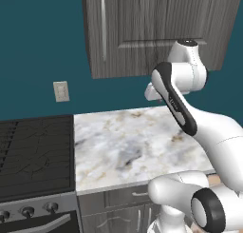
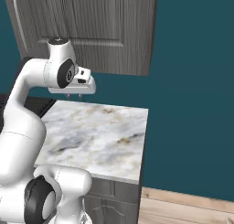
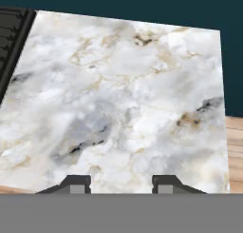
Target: Get the candle and the liquor from the cabinet and move them to the dining counter.
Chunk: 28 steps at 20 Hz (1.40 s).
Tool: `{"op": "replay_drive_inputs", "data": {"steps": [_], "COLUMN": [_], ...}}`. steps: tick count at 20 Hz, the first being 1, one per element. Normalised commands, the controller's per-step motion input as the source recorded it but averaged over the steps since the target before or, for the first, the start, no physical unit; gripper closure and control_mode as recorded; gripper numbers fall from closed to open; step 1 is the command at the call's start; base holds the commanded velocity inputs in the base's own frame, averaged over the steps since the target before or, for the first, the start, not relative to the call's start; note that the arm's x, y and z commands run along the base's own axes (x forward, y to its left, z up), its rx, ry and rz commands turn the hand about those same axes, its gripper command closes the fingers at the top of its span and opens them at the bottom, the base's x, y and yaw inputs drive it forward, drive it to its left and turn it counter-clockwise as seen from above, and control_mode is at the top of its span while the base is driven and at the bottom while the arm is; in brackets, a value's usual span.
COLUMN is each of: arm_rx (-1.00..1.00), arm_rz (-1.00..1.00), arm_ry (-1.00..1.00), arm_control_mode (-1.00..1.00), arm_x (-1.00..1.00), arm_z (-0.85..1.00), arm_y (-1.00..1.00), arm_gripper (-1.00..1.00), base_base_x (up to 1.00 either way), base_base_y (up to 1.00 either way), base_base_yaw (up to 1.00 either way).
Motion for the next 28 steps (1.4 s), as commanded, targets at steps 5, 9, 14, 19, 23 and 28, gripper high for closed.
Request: {"op": "replay_drive_inputs", "data": {"steps": [5, 9, 14, 19, 23, 28], "arm_rx": [0.00, 0.00, 0.00, 0.01, 0.07, 0.08], "arm_rz": [0.00, 0.00, 0.00, -0.05, -0.07, -0.06], "arm_ry": [-0.07, -0.40, -0.51, -0.37, -0.32, -0.30], "arm_control_mode": [-1.00, -1.00, -1.00, -1.00, -1.00, -1.00], "arm_x": [-0.16, -0.26, -0.40, -0.48, -0.49, -0.45], "arm_z": [0.02, 0.28, 0.46, 0.47, 0.40, 0.45], "arm_y": [0.03, 0.33, 0.25, 0.21, 0.03, 0.03], "arm_gripper": [-1.00, -1.00, -1.00, -1.00, -1.00, -1.00], "base_base_x": [0.00, 0.00, 0.00, 0.00, 0.00, 0.00], "base_base_y": [0.00, 0.00, 0.00, 0.00, 0.00, 0.00], "base_base_yaw": [0.00, 0.00, 0.00, 0.00, 0.00, 0.00]}}
